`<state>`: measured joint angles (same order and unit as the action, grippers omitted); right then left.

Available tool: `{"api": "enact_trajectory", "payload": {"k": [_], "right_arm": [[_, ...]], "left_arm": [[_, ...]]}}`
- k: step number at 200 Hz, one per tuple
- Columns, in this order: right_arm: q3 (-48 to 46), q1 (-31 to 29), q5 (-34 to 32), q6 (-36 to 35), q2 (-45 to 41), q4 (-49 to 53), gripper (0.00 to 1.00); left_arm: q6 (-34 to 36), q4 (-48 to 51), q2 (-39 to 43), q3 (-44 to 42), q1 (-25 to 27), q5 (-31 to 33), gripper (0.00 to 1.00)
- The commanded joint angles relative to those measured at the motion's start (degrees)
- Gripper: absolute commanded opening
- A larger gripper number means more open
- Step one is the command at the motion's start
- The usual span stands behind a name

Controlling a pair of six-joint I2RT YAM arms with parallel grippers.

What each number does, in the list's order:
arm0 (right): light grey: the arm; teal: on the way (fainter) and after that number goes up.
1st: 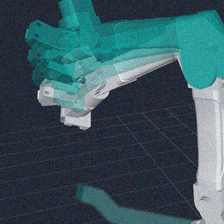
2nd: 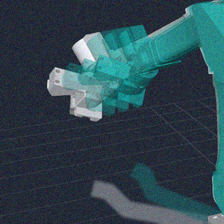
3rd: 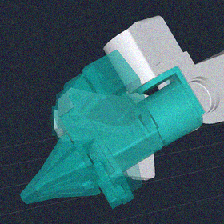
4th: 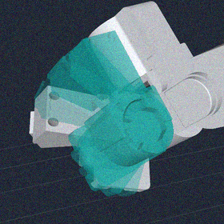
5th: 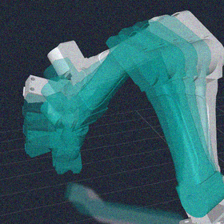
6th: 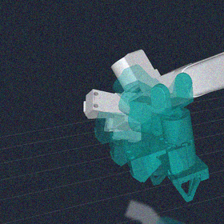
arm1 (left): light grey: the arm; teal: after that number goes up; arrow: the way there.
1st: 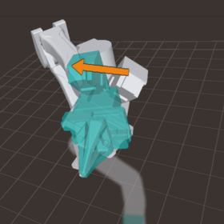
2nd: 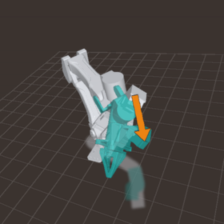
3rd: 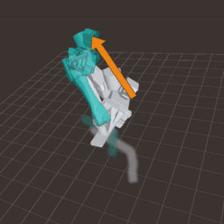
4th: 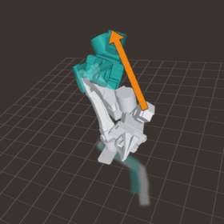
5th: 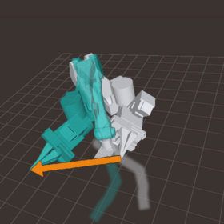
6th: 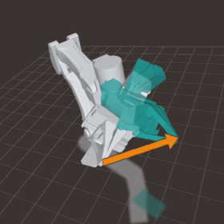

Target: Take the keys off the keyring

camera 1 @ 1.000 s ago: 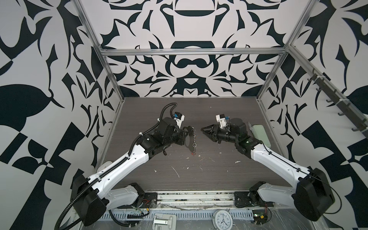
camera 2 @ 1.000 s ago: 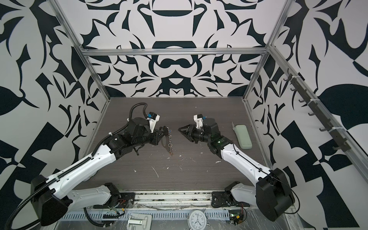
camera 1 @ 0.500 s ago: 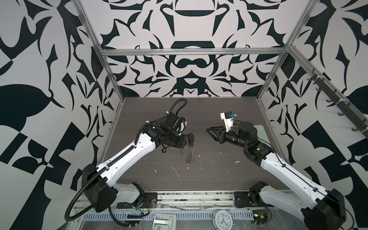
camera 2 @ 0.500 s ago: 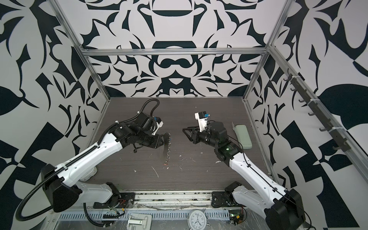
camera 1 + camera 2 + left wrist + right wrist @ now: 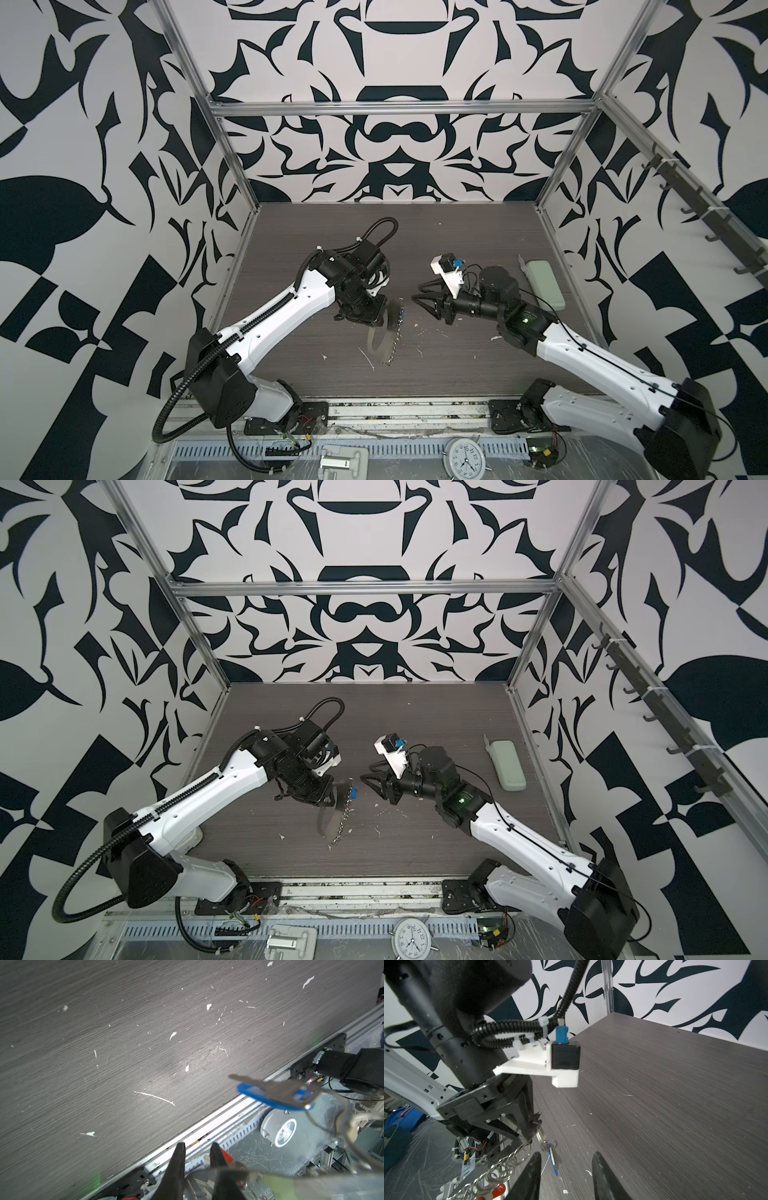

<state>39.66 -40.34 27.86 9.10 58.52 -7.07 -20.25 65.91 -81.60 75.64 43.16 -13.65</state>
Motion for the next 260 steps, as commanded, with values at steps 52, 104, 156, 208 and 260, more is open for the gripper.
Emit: {"api": "enact_trajectory", "payload": {"k": [52,104,156,208,260], "right_arm": [[0.7,-4.7,-0.6,-7.1,-0.9,1.1,0.4],[1.3,-5.4,-1.6,-8.1,-0.9,1.1,0.33],[2.4,-5.4,-1.4,-9.1,0.5,1.1,0.33],[4.0,-5.4,-1.9,-9.7,1.9,0.3,0.34],[5.6,-5.4,-0.1,-9.7,2.8,-0.5,0.35]], "left_arm": [[3.5,6.7,0.9,3.5,0.2,-2.7,0.0],[4.1,6.9,1.2,3.7,0.3,-3.2,0.0],[5.0,6.9,1.3,3.8,0.3,-4.4,0.0],[5.2,6.6,1.6,3.3,0.3,-5.0,0.0],[5.2,6.2,1.9,2.9,0.3,-5.3,0.0]]}}
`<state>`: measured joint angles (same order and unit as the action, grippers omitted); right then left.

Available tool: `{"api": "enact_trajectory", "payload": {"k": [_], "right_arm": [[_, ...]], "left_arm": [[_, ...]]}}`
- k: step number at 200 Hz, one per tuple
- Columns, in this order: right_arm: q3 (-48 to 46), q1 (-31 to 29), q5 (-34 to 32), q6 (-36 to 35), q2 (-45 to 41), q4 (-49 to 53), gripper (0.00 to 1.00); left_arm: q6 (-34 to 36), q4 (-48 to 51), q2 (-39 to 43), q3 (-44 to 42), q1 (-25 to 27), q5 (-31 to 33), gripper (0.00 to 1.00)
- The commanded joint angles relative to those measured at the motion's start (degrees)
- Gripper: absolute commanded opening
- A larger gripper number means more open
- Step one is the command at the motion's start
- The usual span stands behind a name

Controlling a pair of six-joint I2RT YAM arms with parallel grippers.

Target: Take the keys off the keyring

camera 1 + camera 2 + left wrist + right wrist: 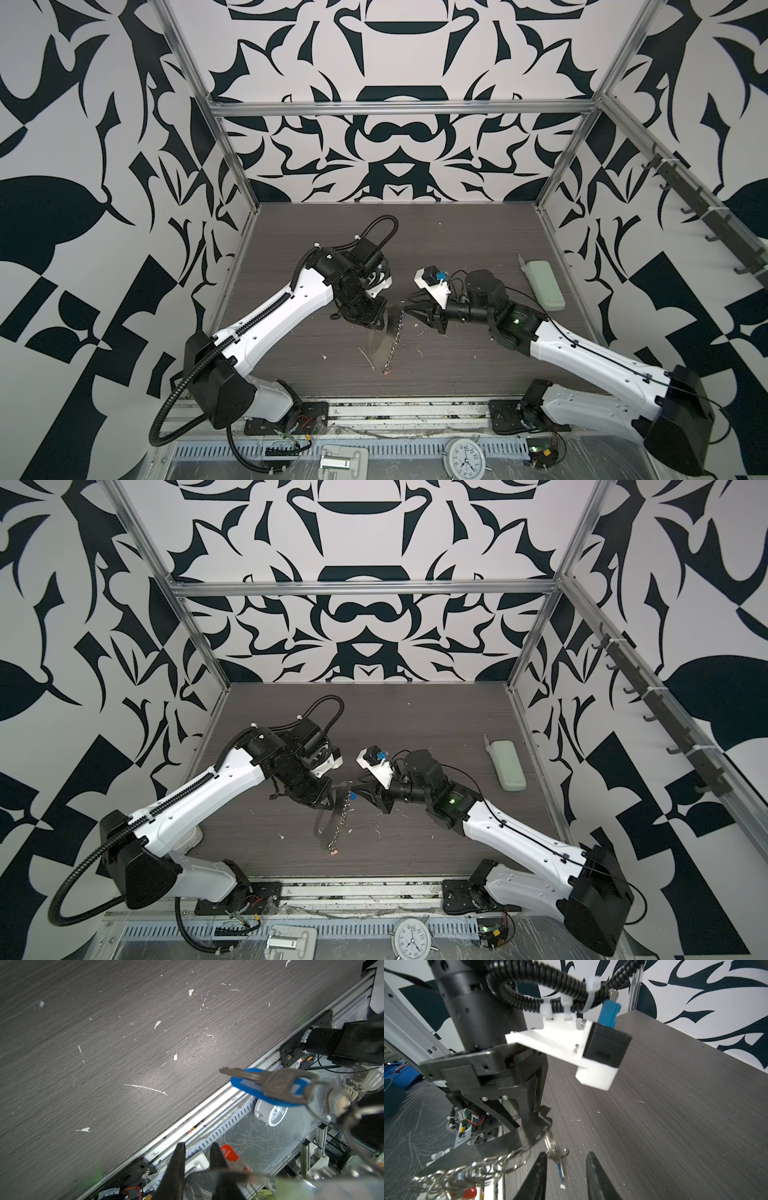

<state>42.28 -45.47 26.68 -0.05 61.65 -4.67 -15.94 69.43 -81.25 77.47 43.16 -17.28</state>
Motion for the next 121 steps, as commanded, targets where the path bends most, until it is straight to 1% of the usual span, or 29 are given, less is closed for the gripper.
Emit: {"api": "enact_trajectory", "payload": {"k": [1,70,121], "right_arm": [[2.9,-0.4,1.1,-0.6,-0.3,-3.0,0.35],[3.6,-0.6,2.6,-1.0,-0.1,-3.3,0.35],[4.6,-0.9,3.4,-1.4,0.0,-2.6,0.31]], "left_arm": [[0.9,2.6,1.6,1.0,0.3,-1.7,0.0],[1.1,2.1,1.9,0.2,0.3,-2.5,0.0],[1.1,1.9,2.1,-0.1,0.3,-2.7,0.0]]}}
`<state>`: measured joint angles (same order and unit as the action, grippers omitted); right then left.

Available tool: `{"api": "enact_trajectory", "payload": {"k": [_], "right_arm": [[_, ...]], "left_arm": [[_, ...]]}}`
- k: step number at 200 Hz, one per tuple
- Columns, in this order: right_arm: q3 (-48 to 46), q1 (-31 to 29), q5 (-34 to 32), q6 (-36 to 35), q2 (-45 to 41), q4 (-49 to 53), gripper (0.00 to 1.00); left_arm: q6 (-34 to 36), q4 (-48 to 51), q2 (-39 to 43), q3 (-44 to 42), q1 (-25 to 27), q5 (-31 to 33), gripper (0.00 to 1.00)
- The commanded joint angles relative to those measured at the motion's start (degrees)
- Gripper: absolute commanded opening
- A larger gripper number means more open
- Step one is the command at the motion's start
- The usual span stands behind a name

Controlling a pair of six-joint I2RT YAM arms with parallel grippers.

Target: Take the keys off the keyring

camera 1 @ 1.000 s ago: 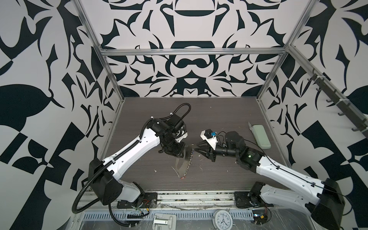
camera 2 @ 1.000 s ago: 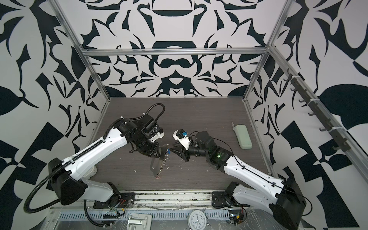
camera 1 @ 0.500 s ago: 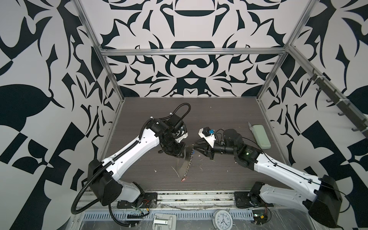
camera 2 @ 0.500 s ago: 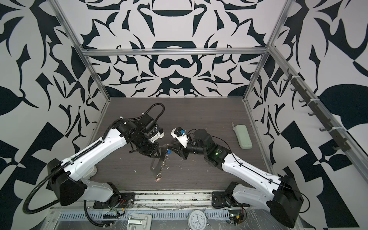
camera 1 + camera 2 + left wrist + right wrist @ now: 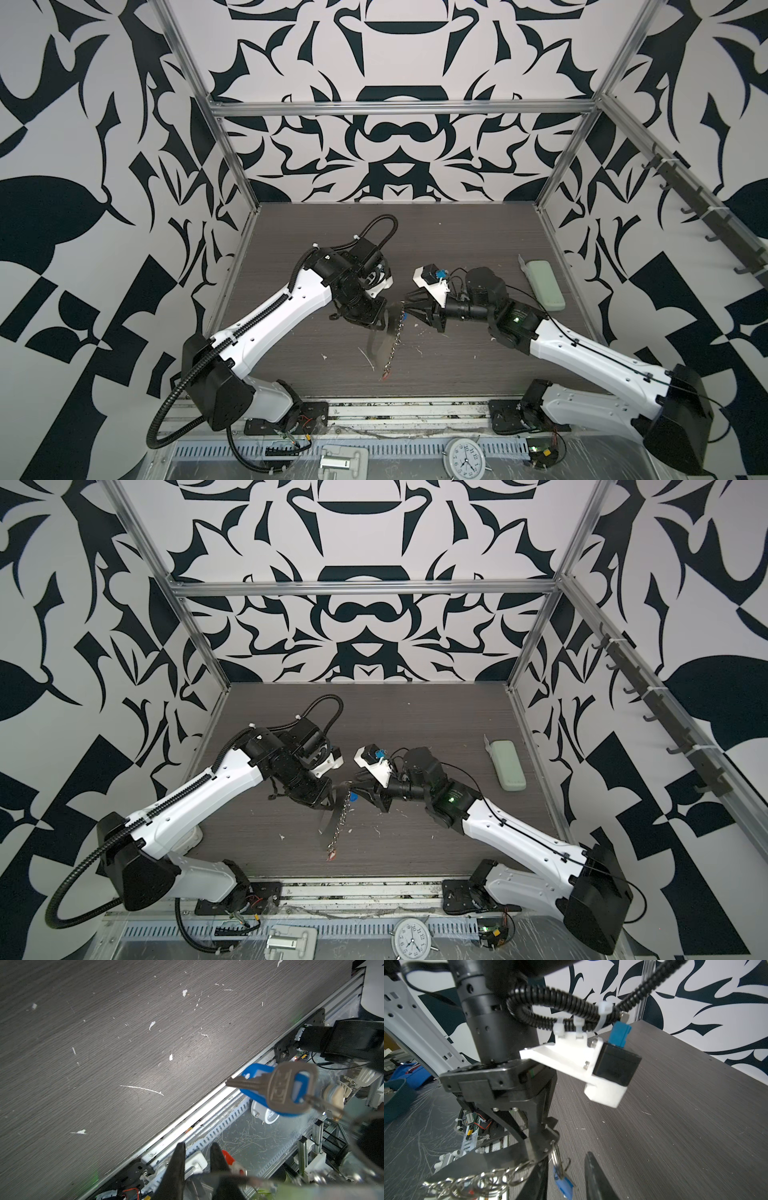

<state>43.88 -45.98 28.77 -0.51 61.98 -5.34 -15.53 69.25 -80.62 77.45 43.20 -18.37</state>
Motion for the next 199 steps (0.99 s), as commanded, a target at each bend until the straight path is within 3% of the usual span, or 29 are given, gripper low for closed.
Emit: {"api": "enact_trajectory", "payload": {"k": [1,58,114,124,169,199], "right_arm": [[3.0,-0.4,1.2,-1.0,-0.3,-1.9,0.31],[2.8,-0.5,0.5,-1.1,-1.0,-1.4,0.24],[3.0,-0.6,-1.0,-1.2,-1.4,-0.9,0.0],[3.0,-0.8,-1.4,-1.0,-1.6,-0.8,0.0],[3.4,-0.8,-4.9,-0.2,-2.6,-0.5,0.0],[4.4,-0.8,-6.6,-0.1,-2.6,0.3,0.0]], "left_arm": [[0.6,2.1,1.5,-0.1,0.2,-1.5,0.0],[0.6,1.8,1.6,-0.6,0.2,-1.8,0.0],[0.3,1.4,2.0,-0.9,0.2,-0.8,0.0],[0.1,1.2,2.2,-1.0,0.2,-0.3,0.0],[-2.4,-3.9,5.0,-2.7,0.2,4.3,0.32],[-4.6,-10.6,10.6,-5.3,0.2,13.0,0.49]]}}
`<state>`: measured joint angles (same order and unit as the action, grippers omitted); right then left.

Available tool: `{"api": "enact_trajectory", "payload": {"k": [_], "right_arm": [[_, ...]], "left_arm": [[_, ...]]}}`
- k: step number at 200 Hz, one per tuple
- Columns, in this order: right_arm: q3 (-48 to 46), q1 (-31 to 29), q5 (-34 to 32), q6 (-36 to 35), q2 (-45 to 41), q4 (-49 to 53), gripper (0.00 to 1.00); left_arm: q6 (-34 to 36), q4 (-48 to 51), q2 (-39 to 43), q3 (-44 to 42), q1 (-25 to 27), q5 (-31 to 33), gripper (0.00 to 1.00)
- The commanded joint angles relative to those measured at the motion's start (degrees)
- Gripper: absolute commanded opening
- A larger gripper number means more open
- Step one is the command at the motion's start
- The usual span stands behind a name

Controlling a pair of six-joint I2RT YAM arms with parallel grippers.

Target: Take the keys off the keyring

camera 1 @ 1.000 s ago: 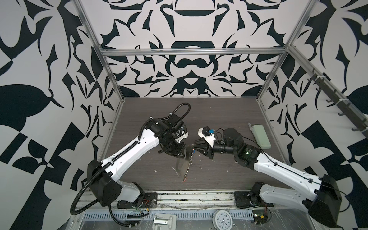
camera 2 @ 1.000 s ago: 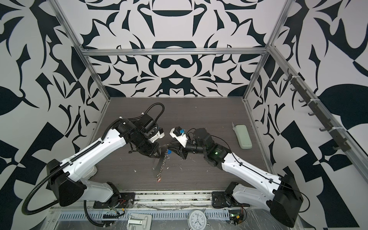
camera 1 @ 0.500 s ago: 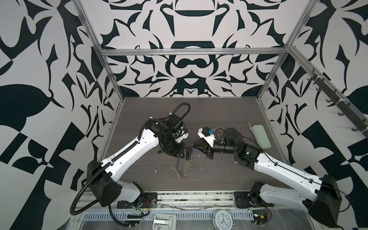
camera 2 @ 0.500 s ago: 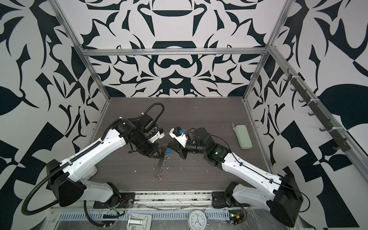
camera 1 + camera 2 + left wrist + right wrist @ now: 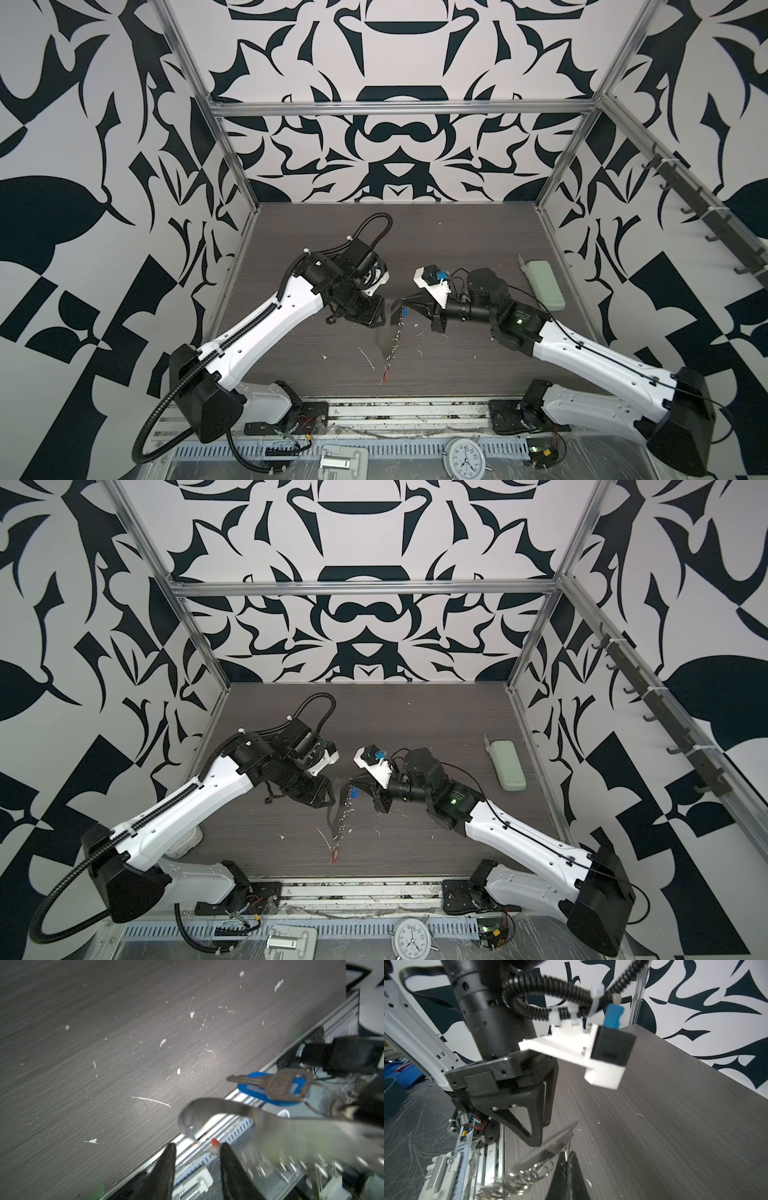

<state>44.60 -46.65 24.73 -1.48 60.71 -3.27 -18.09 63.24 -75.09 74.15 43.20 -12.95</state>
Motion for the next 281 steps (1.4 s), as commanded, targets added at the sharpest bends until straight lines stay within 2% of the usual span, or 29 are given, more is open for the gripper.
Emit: {"api": "enact_trajectory", "payload": {"k": [1,22,33,55,76,110,122,144,168,204,226,260,281], "right_arm": [[3.7,-0.1,-2.6,0.9,-1.4,-1.7,0.0],[4.2,-0.2,-3.2,1.1,-1.5,-1.5,0.0],[4.5,-0.2,-3.5,1.1,-1.6,-1.4,0.0],[5.3,-0.2,-4.3,0.7,-1.6,-0.8,0.0],[6.3,-0.2,-4.4,-0.9,-1.6,0.5,0.0],[8.4,-0.1,-3.0,-3.7,-1.7,1.8,0.0],[9.6,-0.1,-1.2,-4.5,-1.6,3.2,0.0],[10.7,0.5,2.9,-5.3,-2.3,4.3,0.0],[11.9,1.6,5.9,-5.6,-2.9,5.9,0.0],[12.1,2.5,9.6,-4.5,-3.6,5.7,0.0],[12.1,3.1,11.1,-3.8,-4.0,5.6,0.0],[11.9,4.1,13.6,-2.6,-4.8,5.1,0.0],[11.9,4.2,14.2,-2.2,-4.9,5.1,0.0]], "left_arm": [[-2.1,-4.8,5.2,-2.1,0.2,7.9,0.49],[-3.0,-10.8,9.7,-5.3,0.2,14.4,0.51],[-2.9,-15.0,12.6,-7.5,0.2,15.4,0.51],[-2.6,-29.0,19.6,-14.2,0.2,13.3,0.55],[-2.5,-42.2,24.9,-21.2,0.2,10.9,0.64],[0.3,-52.4,28.1,-25.5,0.2,9.6,0.71],[1.5,-52.6,27.8,-24.8,0.2,8.5,0.7],[2.2,-55.3,27.2,-24.3,-0.3,2.0,0.57],[1.4,-60.2,27.9,-26.0,-0.6,-5.9,0.55],[1.2,-60.3,27.7,-25.8,-0.6,-12.9,0.46],[1.1,-58.7,26.9,-24.9,-0.6,-13.9,0.39],[1.3,-57.8,26.6,-24.1,-0.6,-15.3,0.37],[1.6,-57.4,26.5,-23.9,-0.6,-15.4,0.32]]}}
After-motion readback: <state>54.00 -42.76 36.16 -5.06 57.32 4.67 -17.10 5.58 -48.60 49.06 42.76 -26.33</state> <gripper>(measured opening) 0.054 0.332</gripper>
